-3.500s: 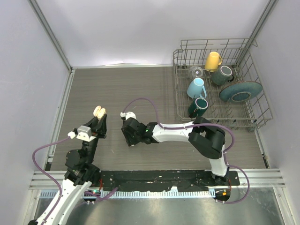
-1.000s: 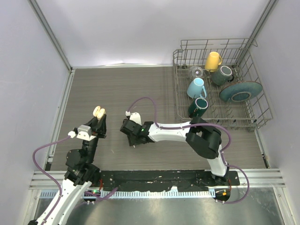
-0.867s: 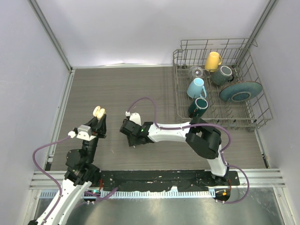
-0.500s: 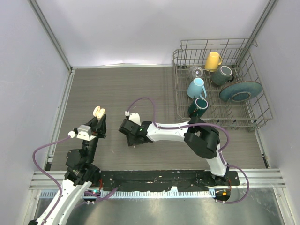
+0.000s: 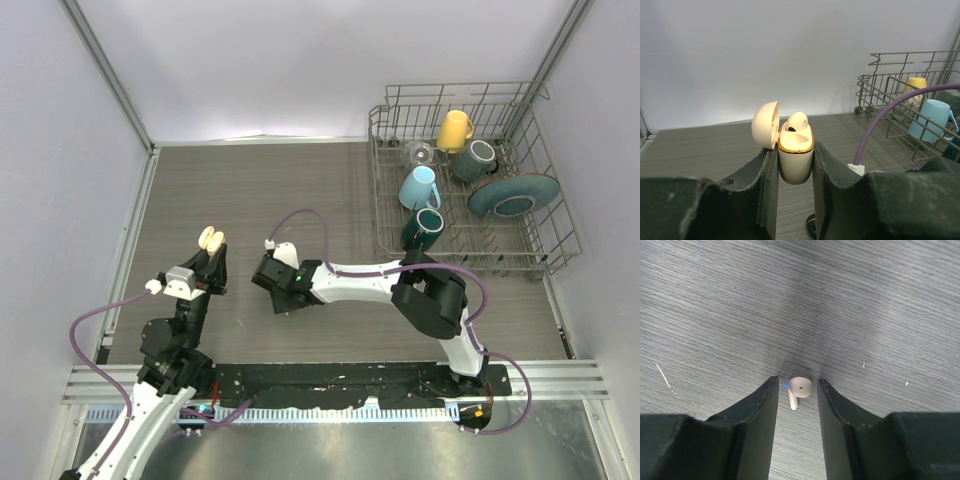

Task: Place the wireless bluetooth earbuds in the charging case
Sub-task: Pick up the earbud from the center of the board.

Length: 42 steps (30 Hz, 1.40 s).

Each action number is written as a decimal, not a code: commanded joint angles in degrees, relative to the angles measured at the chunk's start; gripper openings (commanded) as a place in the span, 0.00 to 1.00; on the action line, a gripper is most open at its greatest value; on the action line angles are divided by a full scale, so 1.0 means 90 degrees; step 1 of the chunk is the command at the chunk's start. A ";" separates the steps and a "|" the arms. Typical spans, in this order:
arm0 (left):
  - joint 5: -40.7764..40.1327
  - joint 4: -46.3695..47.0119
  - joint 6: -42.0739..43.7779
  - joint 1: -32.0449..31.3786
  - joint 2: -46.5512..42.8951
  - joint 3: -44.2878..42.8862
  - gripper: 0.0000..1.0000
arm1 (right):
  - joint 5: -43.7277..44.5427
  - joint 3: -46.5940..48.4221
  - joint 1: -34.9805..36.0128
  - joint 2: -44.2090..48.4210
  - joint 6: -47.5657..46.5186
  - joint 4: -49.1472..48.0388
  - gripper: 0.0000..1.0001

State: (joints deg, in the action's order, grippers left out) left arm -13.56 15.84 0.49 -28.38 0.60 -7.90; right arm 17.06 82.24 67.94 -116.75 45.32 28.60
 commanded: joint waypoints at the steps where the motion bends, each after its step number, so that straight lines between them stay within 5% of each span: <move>1: -0.0075 0.0116 -0.0006 0.0028 -0.0340 -0.0069 0.00 | 0.0028 0.0247 0.0058 -0.0094 0.0091 0.0025 0.42; 30: -0.0075 0.0067 -0.0025 0.0028 -0.0350 -0.0089 0.00 | 0.0155 0.0296 0.0058 -0.0162 0.0082 0.0162 0.33; 42: -0.0085 0.0086 -0.0025 0.0028 -0.0340 -0.0089 0.00 | 0.0243 0.0267 0.0058 -0.0085 0.0043 0.0191 0.18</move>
State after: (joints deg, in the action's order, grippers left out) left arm -13.56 15.35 0.47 -28.38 0.60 -7.92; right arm 17.67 83.15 68.14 -117.43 45.43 29.32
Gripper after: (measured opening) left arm 0.310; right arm 0.263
